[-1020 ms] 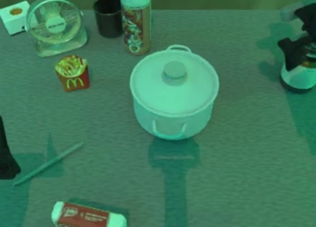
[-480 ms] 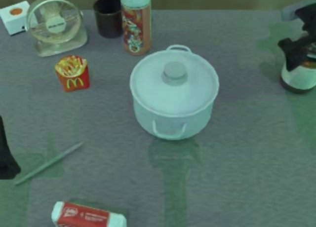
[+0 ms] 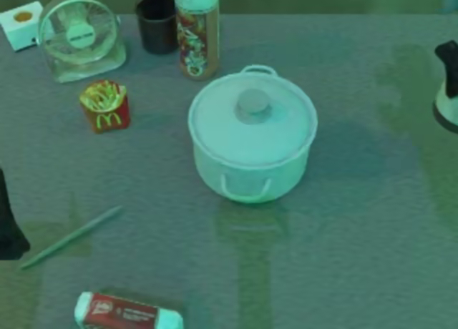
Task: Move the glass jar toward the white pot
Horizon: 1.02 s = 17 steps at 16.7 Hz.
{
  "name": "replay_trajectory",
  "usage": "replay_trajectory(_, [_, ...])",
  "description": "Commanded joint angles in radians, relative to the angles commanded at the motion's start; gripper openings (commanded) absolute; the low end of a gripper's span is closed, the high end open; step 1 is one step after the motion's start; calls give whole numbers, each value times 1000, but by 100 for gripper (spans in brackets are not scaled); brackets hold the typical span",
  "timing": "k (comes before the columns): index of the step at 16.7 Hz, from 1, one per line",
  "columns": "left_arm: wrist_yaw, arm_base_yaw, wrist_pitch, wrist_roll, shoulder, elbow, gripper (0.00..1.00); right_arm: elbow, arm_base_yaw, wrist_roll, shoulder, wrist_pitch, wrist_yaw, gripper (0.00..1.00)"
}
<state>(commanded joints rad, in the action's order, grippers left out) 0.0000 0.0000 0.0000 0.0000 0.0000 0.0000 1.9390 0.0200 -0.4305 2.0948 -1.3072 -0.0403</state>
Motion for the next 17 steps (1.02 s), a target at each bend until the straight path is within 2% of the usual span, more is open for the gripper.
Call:
replay_trajectory(3, [0,0,0,0,0,0,100,-79,4,-1,-84,-19,-1,0])
replay_trajectory(10, [0,0,0,0,0,0,100,-82,15,37,-78,-13,3,0])
replay_trajectory(13, [0,0,0,0,0,0,100,-85,65,168,-53,11,16,0])
replay_trajectory(17, [0,0,0,0,0,0,100,-96,158,452,-16,63,40,0])
